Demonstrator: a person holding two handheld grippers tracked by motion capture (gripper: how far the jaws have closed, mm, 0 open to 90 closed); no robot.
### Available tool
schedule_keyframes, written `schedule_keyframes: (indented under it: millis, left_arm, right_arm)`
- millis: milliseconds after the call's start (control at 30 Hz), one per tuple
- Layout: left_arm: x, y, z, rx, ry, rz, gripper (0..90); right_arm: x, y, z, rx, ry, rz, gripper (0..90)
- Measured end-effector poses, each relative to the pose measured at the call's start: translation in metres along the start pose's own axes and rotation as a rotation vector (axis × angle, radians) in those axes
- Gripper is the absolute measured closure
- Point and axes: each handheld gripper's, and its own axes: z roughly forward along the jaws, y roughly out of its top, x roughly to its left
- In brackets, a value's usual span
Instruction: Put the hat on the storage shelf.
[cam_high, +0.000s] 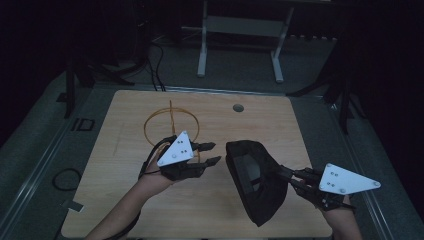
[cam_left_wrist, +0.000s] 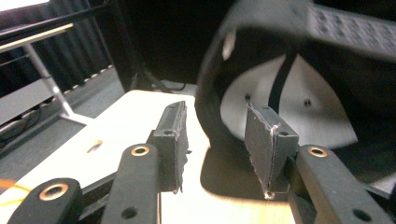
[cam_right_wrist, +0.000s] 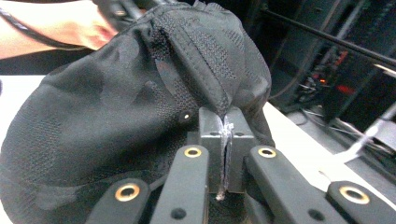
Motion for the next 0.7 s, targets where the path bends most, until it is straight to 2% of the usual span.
schedule_keyframes:
  millis: [133, 233, 267, 300, 467, 700]
  left_arm:
    - [-0.001, -0.011, -0.008, 0.043, 0.005, 0.004, 59.4]
    - [0.001, -0.022, -0.014, 0.049, -0.012, -0.037, 59.3]
    - [0.002, -0.026, -0.016, 0.054, -0.009, -0.036, 59.3]
    - [0.002, -0.03, -0.018, 0.06, 0.003, -0.039, 59.3]
    - [0.001, -0.05, -0.027, 0.061, 0.007, -0.081, 59.3]
    - [0.002, -0.074, -0.04, 0.072, 0.034, -0.128, 59.2]
  right_arm:
    - [-0.008, 0.003, 0.002, 0.025, -0.03, -0.007, 88.8]
    - [-0.014, 0.008, 0.005, 0.054, -0.059, -0.016, 88.7]
    - [-0.017, 0.01, 0.006, 0.06, -0.066, -0.014, 88.7]
    - [-0.019, 0.011, 0.007, 0.061, -0.073, -0.011, 88.7]
    - [-0.032, 0.02, 0.014, 0.054, -0.095, 0.008, 88.7]
    - [-0.048, 0.036, 0.03, 0.052, -0.12, 0.009, 88.7]
